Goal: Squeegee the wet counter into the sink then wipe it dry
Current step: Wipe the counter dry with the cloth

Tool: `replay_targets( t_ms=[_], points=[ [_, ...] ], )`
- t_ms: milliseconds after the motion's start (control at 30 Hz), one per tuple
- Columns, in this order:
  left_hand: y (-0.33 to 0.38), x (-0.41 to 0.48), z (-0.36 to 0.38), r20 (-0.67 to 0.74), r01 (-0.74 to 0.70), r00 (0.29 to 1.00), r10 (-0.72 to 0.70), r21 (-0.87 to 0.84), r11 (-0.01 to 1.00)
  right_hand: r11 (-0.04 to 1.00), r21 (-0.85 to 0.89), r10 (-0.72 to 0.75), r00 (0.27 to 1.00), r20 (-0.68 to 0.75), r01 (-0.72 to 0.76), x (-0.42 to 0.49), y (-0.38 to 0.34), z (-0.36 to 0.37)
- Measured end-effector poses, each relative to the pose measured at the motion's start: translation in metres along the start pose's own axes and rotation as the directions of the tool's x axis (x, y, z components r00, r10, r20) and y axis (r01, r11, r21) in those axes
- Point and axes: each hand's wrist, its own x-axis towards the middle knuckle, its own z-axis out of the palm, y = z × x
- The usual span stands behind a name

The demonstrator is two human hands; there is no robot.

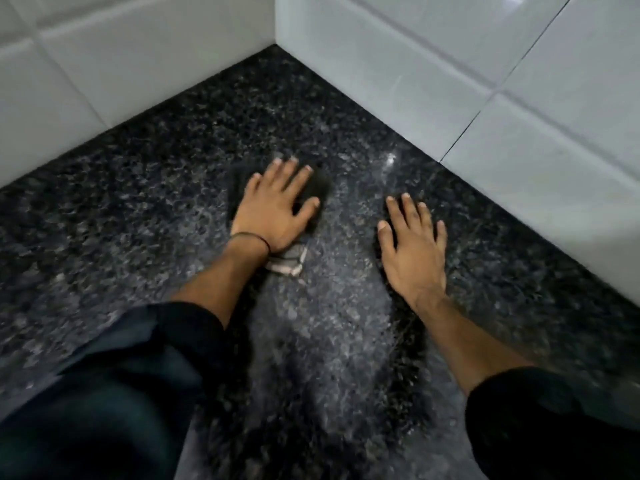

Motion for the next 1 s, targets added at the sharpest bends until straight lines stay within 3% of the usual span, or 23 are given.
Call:
replay_targets(
  t_ms=[100,200,300,400,467,567,667,767,833,933,1000],
  points=[
    [-0.012,0.061,0.000,-0.024,0.150,0.988,-0.151,-0.003,0.989,0.999,-0.016,0.049,0.999,-0.018,-0.049,-0.001,0.000,0.002],
    [0.006,0.103,0.005,-0.020,0.159,0.987,-0.159,0.013,0.987,0.990,-0.027,0.138,0.990,-0.026,-0.138,0.003,0.000,0.005],
    [0.055,0.117,0.013,0.022,-0.107,0.994,0.106,0.043,0.993,0.989,-0.054,0.136,0.991,-0.008,-0.136,0.003,-0.002,0.005],
    [0.093,0.124,0.022,0.115,-0.457,0.885,0.452,0.020,0.889,0.986,-0.083,0.143,0.990,0.003,-0.142,0.005,-0.001,0.005],
    [0.094,0.133,0.023,0.126,-0.549,0.830,0.544,0.006,0.836,0.985,-0.093,0.145,0.989,0.009,-0.143,0.005,-0.001,0.005],
    [0.087,0.152,0.023,0.093,-0.505,0.858,0.504,-0.022,0.863,0.986,-0.077,0.152,0.988,0.013,-0.151,0.006,-0.001,0.005],
    [0.082,0.157,0.025,0.015,-0.233,0.972,0.234,-0.057,0.971,0.987,-0.066,0.145,0.989,0.017,-0.144,0.005,-0.002,0.003],
    [0.093,0.142,0.030,-0.022,0.046,0.999,-0.047,-0.080,0.996,0.987,-0.064,0.149,0.989,0.021,-0.147,0.006,-0.003,0.002],
    [0.112,0.120,0.034,-0.025,0.000,1.000,-0.002,-0.066,0.998,0.987,-0.076,0.143,0.990,0.018,-0.142,0.005,-0.003,0.002],
    [0.121,0.098,0.035,0.028,-0.282,0.958,0.285,-0.084,0.956,0.986,-0.078,0.151,0.988,0.021,-0.149,0.005,-0.004,0.001],
    [0.101,0.110,0.032,0.044,-0.352,0.934,0.355,-0.072,0.933,0.986,-0.067,0.151,0.988,0.020,-0.150,0.003,-0.005,0.001]
  ],
)
